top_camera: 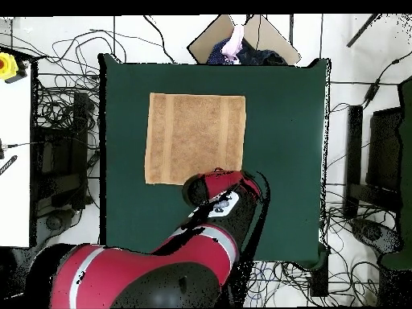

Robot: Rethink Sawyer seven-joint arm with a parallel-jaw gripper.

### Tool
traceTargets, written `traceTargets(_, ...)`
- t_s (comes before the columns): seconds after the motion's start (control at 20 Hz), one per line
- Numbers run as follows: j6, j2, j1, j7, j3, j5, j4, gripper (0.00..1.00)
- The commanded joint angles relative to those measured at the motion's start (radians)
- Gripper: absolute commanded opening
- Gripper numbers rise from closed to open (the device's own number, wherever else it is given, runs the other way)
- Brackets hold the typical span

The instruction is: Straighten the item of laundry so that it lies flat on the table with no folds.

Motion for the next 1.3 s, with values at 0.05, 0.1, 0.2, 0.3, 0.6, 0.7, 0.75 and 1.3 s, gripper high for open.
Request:
traceTargets(0.05, -0.004, 0.054, -0.052, -0.006, 0.014, -0.092, 0.068, 1.00)
traceTargets(0.1, -0.009, 0.050, -0.062, -0.014, 0.009, -0.106, 0.067, 1.00)
traceTargets(0.2, -0.010, 0.048, -0.085, -0.028, 0.005, -0.134, 0.063, 1.00)
traceTargets(0.3, -0.013, 0.045, -0.097, -0.029, 0.002, -0.158, 0.064, 1.00)
traceTargets(0.6, 0.005, 0.057, -0.124, -0.017, 0.000, -0.209, 0.029, 1.00)
traceTargets(0.7, 0.013, 0.061, -0.128, -0.011, 0.004, -0.219, 0.018, 1.00)
traceTargets(0.75, 0.015, 0.060, -0.127, -0.007, 0.004, -0.224, 0.020, 1.00)
traceTargets(1.3, -0.035, -0.084, -0.303, -0.136, 0.293, -0.281, 0.077, 1.00)
